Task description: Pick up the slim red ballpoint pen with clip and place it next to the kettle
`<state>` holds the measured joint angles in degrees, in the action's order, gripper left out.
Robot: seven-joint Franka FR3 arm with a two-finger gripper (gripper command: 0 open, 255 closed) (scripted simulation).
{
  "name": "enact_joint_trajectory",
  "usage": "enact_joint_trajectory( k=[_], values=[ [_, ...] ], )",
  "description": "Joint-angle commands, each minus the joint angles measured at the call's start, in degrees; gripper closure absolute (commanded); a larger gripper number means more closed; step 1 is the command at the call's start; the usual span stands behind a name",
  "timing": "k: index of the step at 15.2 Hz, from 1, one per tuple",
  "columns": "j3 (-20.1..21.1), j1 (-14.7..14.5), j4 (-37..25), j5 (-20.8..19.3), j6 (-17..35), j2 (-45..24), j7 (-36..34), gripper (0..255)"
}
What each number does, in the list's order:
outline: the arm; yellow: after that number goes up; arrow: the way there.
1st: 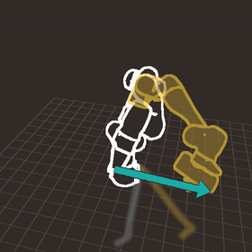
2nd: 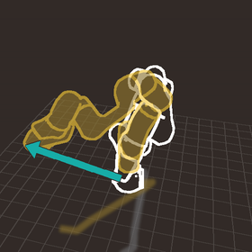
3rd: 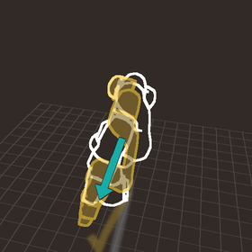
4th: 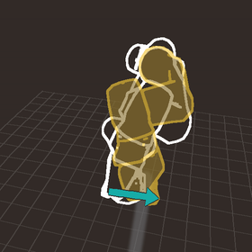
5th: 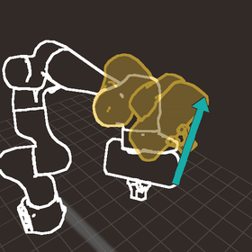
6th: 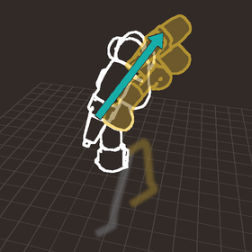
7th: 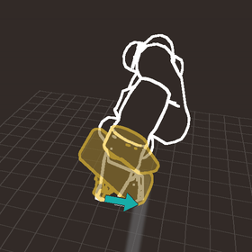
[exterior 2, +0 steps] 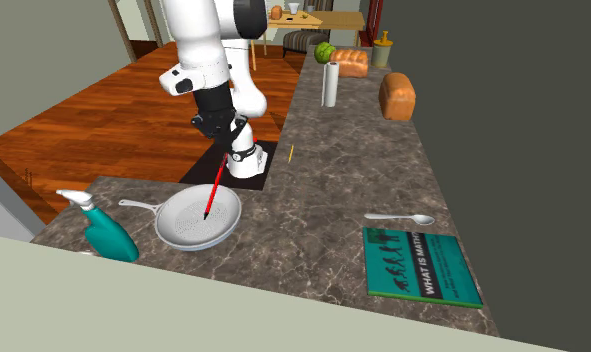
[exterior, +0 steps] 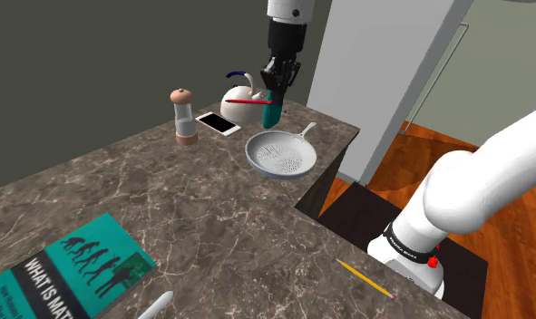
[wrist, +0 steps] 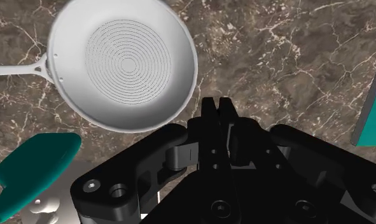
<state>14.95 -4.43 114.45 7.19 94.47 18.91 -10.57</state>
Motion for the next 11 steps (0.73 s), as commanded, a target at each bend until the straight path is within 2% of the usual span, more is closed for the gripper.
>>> enact_joint_trajectory(
  k=[1,11],
  values=[
    [-1.71,1.05,-0.4,-0.81,0.21,-0.87,2.67,255],
    [-10.03,6.44,-5.51,-4.29,-0.2,-6.41,15.47,255]
  ],
)
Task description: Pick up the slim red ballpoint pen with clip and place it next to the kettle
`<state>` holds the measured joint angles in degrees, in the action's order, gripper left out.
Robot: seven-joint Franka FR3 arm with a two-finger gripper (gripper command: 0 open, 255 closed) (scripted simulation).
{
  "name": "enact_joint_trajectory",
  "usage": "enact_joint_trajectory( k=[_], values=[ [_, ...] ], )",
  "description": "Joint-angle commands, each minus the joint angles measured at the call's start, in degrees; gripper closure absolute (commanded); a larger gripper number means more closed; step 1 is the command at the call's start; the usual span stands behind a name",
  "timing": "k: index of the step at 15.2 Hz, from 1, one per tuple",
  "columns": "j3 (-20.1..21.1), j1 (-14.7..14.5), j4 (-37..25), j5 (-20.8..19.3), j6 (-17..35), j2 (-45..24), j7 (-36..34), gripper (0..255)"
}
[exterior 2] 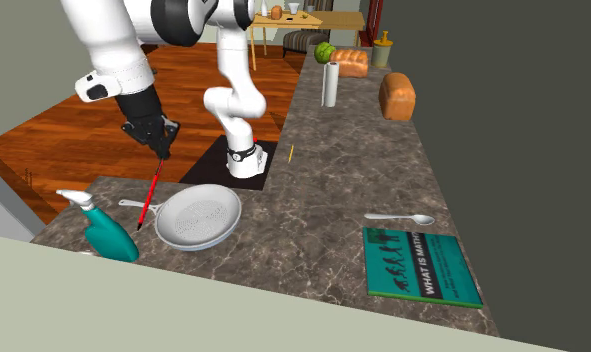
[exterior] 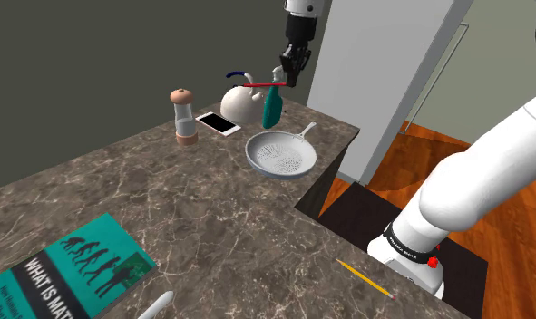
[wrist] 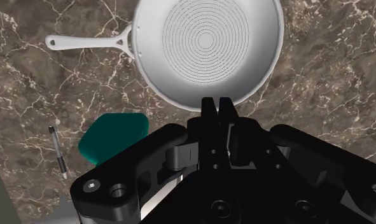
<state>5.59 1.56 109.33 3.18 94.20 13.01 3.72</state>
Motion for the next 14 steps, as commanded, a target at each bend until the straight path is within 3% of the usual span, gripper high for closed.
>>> enact_joint_trajectory(
  k=[1,14],
  values=[
    [-1.44,0.99,-1.26,-0.55,0.0,-1.36,2.41,255],
    [-9.92,8.14,-19.57,-1.75,-2.98,-17.12,17.76,255]
  ],
)
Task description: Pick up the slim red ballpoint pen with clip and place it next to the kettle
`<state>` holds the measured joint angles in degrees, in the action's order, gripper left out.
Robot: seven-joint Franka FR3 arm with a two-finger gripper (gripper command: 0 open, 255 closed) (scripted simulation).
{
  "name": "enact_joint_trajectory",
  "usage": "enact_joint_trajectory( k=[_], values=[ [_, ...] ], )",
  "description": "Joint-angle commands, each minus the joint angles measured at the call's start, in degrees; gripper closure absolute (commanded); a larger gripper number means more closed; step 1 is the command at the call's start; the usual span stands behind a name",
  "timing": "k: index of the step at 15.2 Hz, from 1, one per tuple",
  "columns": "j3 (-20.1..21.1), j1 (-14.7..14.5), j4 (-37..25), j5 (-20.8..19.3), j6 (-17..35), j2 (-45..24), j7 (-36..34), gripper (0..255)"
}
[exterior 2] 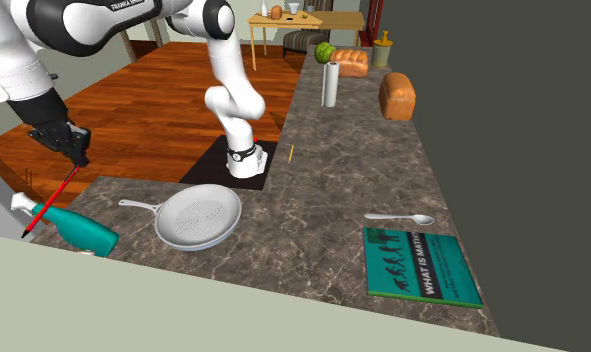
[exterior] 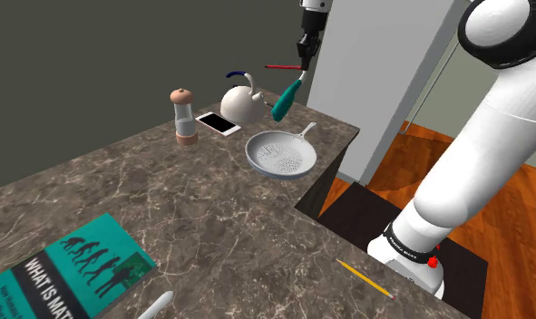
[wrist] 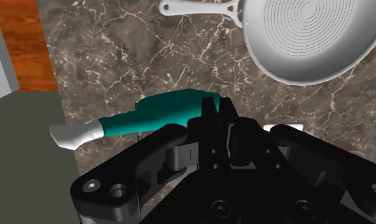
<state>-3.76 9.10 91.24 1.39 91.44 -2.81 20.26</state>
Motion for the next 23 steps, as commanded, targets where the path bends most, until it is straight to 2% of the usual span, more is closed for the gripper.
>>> enact_joint_trajectory(
  k=[1,6,23],
  values=[
    [-1.08,1.22,-3.53,0.16,-0.7,-2.91,2.34,255],
    [-3.09,4.39,-14.77,1.11,-3.73,-11.27,7.26,255],
    [-2.95,4.07,0.56,0.96,10.05,-9.71,7.41,255]
  ],
)
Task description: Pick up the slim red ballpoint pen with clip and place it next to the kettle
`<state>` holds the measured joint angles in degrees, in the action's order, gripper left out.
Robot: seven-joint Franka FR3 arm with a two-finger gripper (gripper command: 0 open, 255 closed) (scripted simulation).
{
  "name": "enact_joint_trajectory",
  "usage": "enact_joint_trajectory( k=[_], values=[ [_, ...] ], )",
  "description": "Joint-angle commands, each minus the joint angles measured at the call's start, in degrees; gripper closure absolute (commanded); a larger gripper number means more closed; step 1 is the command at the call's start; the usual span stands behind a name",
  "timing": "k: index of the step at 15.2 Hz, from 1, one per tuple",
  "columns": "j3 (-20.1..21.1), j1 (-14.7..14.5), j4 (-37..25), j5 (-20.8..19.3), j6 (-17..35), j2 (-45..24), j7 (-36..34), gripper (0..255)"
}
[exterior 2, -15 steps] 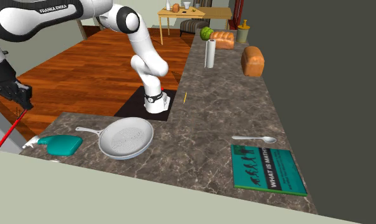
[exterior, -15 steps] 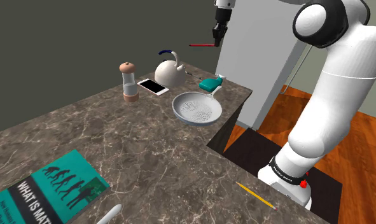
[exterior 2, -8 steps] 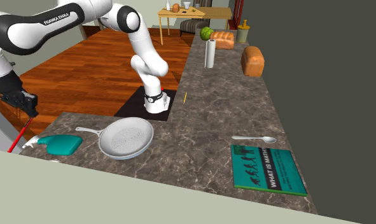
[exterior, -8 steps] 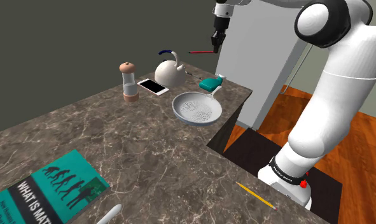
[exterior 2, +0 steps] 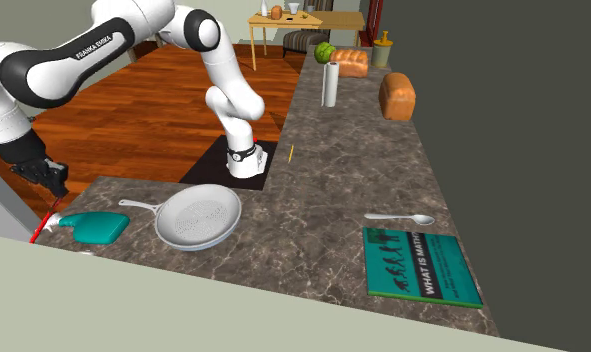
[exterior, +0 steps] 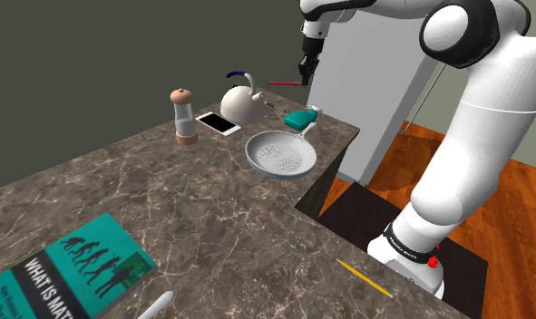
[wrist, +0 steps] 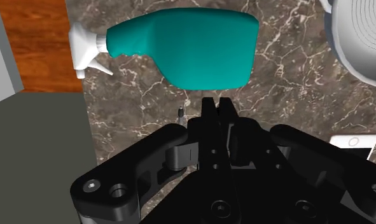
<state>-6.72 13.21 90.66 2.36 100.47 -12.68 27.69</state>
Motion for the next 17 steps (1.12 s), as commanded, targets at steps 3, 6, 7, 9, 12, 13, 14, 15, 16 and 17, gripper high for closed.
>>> enact_joint_trajectory(
  k=[3,6,7,9,12,13,14,15,16,17],
  values=[
    [0.04,-0.06,3.21,0.03,3.26,-0.02,0.04,255],
    [0.06,-0.07,5.14,0.08,5.47,-0.31,0.1,255],
    [0.07,-0.08,5.75,0.1,6.2,-0.43,0.13,255],
    [0.08,-0.08,6.92,0.15,7.65,-0.71,0.18,255],
    [0.11,-0.08,8.57,0.24,9.79,-1.21,0.26,255],
    [0.12,-0.08,9.08,0.28,10.5,-1.4,0.29,255],
    [0.13,-0.08,9.59,0.31,11.2,-1.6,0.32,255],
    [0.14,-0.07,10.08,0.35,11.9,-1.81,0.35,255],
    [0.15,-0.07,10.55,0.39,12.6,-2.04,0.39,255],
    [0.16,-0.07,11.02,0.43,13.3,-2.27,0.42,255]
  ],
)
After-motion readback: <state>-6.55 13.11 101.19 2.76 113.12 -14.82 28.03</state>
